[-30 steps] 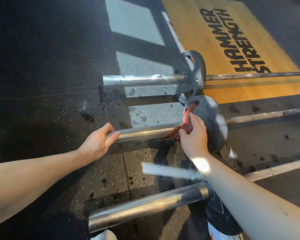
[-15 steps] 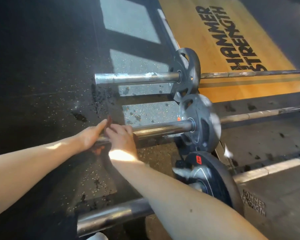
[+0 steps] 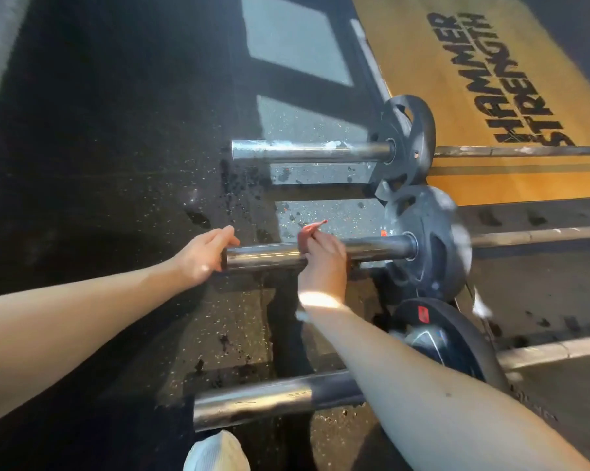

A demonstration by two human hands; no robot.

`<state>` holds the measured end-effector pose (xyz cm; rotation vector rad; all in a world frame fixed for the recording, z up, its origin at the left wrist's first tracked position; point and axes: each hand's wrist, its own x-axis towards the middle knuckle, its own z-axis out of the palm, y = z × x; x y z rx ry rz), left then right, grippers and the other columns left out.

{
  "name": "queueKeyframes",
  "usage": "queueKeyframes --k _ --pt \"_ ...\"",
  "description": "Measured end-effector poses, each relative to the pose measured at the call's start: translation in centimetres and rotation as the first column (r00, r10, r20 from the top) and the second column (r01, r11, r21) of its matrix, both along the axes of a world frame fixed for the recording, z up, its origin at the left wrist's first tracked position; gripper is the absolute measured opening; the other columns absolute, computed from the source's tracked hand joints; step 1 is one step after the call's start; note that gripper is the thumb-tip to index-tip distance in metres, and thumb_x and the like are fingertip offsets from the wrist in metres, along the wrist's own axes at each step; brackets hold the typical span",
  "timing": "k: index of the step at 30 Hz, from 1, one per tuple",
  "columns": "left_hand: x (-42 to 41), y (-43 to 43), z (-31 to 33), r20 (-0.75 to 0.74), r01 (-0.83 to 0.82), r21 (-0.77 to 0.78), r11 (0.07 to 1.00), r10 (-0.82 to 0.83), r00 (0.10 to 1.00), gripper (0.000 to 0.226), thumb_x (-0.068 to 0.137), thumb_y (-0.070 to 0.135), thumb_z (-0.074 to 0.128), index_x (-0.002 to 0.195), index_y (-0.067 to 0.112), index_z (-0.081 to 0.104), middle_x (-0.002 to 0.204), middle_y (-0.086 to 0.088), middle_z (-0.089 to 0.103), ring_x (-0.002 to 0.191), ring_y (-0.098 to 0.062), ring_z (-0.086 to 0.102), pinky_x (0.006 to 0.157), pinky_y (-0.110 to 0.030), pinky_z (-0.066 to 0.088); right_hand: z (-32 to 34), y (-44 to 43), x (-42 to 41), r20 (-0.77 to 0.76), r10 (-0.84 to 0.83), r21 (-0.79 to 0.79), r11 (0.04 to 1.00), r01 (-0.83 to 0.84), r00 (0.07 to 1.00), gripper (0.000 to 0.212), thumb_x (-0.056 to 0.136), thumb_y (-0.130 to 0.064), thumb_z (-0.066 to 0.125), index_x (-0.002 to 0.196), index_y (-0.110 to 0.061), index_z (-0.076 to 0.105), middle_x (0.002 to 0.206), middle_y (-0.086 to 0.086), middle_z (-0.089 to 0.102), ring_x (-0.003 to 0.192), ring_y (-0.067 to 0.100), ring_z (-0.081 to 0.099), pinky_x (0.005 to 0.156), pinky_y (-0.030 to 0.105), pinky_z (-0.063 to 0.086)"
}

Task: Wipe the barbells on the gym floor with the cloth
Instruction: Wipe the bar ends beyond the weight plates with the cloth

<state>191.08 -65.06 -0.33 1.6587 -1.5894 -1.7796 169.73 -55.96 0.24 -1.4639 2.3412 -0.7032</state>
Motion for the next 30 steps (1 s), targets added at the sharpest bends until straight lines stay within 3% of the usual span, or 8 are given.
queueKeyframes --k 3,6,8,12,17,22,26,30 --pt "0.3 0.2 0.4 -0.07 -0.108 0.052 0.993 0.111 0.991 0.054 0.108 0.049 0.035 0.12 0.006 0.064 0.113 -0.019 0.069 0.09 -0.025 0.068 0.074 -0.037 0.056 -0.6 -1.6 6.9 0.091 0.244 -0.005 0.97 -0.244 0.966 0.031 0.087 0.004 0.069 0.115 -0.008 0.073 0.128 0.005 0.065 0.132 0.029 0.051 0.114 0.028 0.03" --pt "1.3 0.5 0.6 -0.079 -0.18 0.074 0.981 0.186 0.979 0.054 0.106 0.054 0.036 0.124 0.012 0.066 0.12 -0.018 0.069 0.1 -0.03 0.069 0.083 -0.043 0.058 0.6 -1.7 8.9 0.204 0.355 0.007 0.932 -0.364 0.912 0.04 0.091 0.002 0.063 0.128 -0.01 0.069 0.142 0.007 0.059 0.141 0.025 0.043 0.12 0.027 0.024" --pt "1.0 0.6 1.3 -0.049 -0.164 0.015 0.986 0.164 0.985 0.051 0.104 0.06 0.035 0.113 0.027 0.073 0.114 -0.007 0.074 0.106 -0.026 0.069 0.099 -0.045 0.052 2.0 -1.3 8.0 0.334 0.285 -0.027 0.956 -0.293 0.899 0.035 0.095 -0.001 0.062 0.127 -0.012 0.071 0.138 0.004 0.062 0.136 0.02 0.047 0.115 0.018 0.027" --pt "-1.2 0.5 4.7 0.043 -0.1 -0.189 0.977 0.11 0.993 0.05 0.106 0.054 0.036 0.111 0.021 0.073 0.11 0.007 0.069 0.107 -0.011 0.06 0.102 -0.031 0.036 6.1 -1.1 4.9 0.508 0.189 -0.099 0.982 -0.162 0.84 0.021 0.098 -0.008 0.057 0.102 -0.02 0.074 0.093 -0.014 0.065 0.094 0.013 0.064 0.092 0.034 0.055" --pt "-3.0 0.5 6.6 -0.172 0.011 -0.193 0.981 -0.044 0.984 0.047 0.098 0.057 0.052 0.133 0.029 0.064 0.13 0.011 0.066 0.128 -0.013 0.057 0.12 -0.047 0.033 10.1 -0.8 2.2 0.602 0.114 -0.09 0.993 -0.074 0.79 0.019 0.102 -0.015 0.057 0.104 -0.031 0.068 0.115 -0.006 0.062 0.109 0.01 0.058 0.103 0.029 0.046" --pt "-3.5 1.8 7.9 -0.299 0.115 -0.046 0.992 -0.123 0.946 0.075 0.077 0.082 0.06 0.124 0.024 0.072 0.125 0.004 0.072 0.123 -0.019 0.063 0.117 -0.048 0.034 11.0 -0.2 0.2 0.685 0.062 -0.07 0.997 -0.02 0.726 0.02 0.102 -0.015 0.059 0.101 -0.033 0.067 0.106 -0.012 0.068 0.098 -0.001 0.062 0.081 0.016 0.047" --pt "-3.1 2.1 8.2 -0.131 0.138 -0.124 0.983 -0.154 0.979 0.03 0.087 0.03 0.078 0.113 0.017 0.071 0.102 0.001 0.078 0.095 -0.016 0.075 0.097 -0.042 0.057 9.7 -0.6 -0.3 0.647 0.058 -0.052 0.998 -0.032 0.76 0.018 0.096 -0.018 0.068 0.112 -0.025 0.068 0.106 -0.012 0.067 0.098 0.002 0.062 0.087 0.022 0.052" --pt "-3.1 1.9 7.1 -0.009 0.031 -0.234 0.972 -0.034 0.999 0.019 0.088 0.02 0.079 0.105 0.02 0.069 0.091 0.006 0.076 0.082 -0.004 0.073 0.078 -0.021 0.057 7.7 -1.8 -0.7 0.461 0.101 -0.093 0.994 -0.065 0.881 0.022 0.092 -0.014 0.072 0.109 -0.026 0.064 0.117 -0.005 0.057 0.101 0.005 0.056 0.096 0.024 0.046"
